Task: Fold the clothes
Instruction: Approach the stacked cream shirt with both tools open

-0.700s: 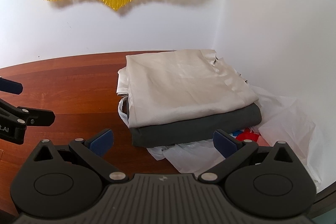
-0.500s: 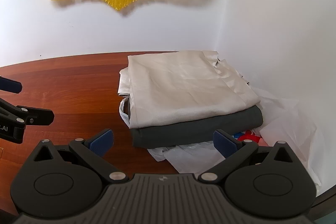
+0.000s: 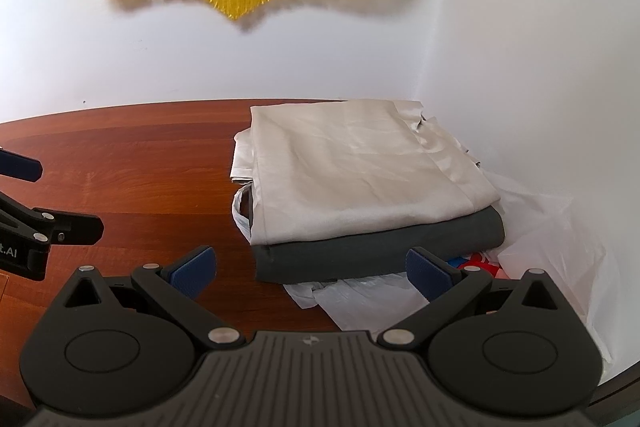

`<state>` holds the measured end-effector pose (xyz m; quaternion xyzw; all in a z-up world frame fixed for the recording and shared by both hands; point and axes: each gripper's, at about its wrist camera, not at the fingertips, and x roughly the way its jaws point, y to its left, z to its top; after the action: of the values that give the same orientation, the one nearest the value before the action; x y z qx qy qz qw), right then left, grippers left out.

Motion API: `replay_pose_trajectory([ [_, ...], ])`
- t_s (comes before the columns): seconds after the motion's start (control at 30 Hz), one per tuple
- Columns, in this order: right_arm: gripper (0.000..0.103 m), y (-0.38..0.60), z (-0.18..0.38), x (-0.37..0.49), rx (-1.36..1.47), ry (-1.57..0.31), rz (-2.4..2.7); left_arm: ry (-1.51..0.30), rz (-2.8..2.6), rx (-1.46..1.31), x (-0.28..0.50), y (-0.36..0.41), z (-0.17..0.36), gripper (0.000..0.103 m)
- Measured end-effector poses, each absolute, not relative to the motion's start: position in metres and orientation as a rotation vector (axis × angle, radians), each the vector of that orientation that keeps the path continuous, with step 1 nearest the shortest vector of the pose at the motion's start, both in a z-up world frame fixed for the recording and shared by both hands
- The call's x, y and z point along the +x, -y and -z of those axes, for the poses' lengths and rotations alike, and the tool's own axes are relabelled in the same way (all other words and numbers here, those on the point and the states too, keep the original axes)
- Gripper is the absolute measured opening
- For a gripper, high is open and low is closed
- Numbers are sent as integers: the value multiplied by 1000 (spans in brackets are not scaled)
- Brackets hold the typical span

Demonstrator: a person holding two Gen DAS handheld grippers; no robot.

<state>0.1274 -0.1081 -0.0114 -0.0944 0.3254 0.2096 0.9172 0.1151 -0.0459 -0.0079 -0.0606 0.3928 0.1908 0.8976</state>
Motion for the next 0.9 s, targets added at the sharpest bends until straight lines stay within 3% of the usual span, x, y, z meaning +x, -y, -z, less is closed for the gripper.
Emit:
replay_pose_trajectory([
  [0.6, 102, 134, 14, 146, -216, -667, -482, -820, -396, -125, 113, 48, 9, 103],
  [0.9, 102, 173, 19, 197, -248, -672, -567, -820, -405, -134, 106, 44, 9, 103],
])
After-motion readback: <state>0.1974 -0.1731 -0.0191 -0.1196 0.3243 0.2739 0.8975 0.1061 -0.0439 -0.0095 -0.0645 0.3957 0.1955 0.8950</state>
